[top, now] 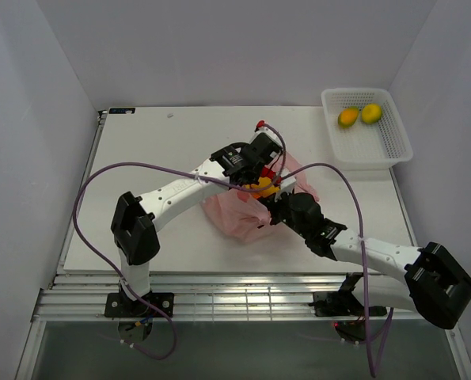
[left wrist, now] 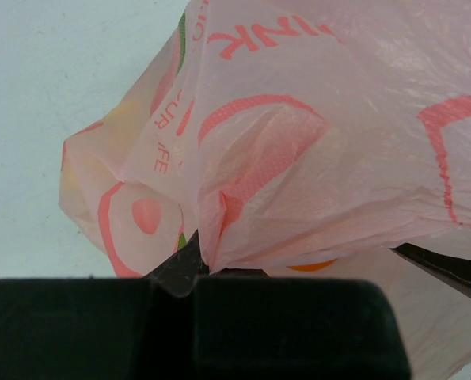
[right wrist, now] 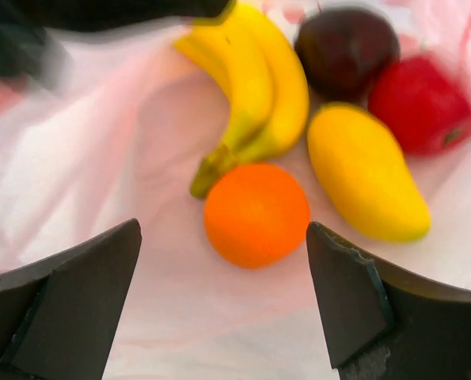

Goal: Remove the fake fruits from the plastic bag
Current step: Take out the fake fruit from the plastic bag.

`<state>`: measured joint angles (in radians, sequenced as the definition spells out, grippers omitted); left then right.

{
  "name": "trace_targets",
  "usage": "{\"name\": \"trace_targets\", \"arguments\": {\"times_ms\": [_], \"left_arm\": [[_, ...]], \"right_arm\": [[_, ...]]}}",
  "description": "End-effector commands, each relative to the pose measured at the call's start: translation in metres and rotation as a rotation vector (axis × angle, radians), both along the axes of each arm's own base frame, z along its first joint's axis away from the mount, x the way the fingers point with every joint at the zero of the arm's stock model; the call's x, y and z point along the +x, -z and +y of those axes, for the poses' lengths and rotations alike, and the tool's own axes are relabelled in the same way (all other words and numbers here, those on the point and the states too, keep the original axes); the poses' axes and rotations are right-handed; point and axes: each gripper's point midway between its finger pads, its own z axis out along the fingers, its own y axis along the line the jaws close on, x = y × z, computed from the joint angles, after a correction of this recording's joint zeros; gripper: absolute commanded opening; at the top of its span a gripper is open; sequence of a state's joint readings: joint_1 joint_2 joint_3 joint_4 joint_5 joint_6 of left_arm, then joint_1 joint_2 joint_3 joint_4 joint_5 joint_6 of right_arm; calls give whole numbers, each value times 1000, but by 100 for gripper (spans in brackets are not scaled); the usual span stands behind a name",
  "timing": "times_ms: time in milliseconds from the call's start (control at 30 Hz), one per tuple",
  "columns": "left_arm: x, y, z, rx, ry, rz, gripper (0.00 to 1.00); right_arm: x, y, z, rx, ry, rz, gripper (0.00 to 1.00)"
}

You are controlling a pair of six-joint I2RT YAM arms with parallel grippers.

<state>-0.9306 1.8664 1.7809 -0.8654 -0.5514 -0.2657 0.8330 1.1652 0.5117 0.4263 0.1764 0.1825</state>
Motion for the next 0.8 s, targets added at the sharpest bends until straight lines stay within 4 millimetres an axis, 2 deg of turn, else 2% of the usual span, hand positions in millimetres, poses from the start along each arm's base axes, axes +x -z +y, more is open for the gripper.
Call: {"name": "trace_targets", "arguments": {"times_ms": [0,100,167,300,367,500,767], "left_arm": [[-5,-20,-7,-137,-11,10,0],[-1,-15,-1,-151,-32,26,0],[-2,-14,0,-164,-28,40,0],[-8,-18,-8,-209,18,46,0],[-9,-21,-6,-215,22,44,0],[-12,-26,-7,-234,33,43,0],[-16,-26,-9,-255,48,58,0]], "right_arm": [[-3,0,-4,63,28,1,90],[-13,-8,-5,127,-11,-47,90],[-12,-5,-5,109,-14,-51,90],[-2,-5,5,71,-27,-65,90],[5,3,8,28,-22,-67,90],[16,5,15,7,-6,-69,90],[33,27,30,-47,-3,-47,90]]}}
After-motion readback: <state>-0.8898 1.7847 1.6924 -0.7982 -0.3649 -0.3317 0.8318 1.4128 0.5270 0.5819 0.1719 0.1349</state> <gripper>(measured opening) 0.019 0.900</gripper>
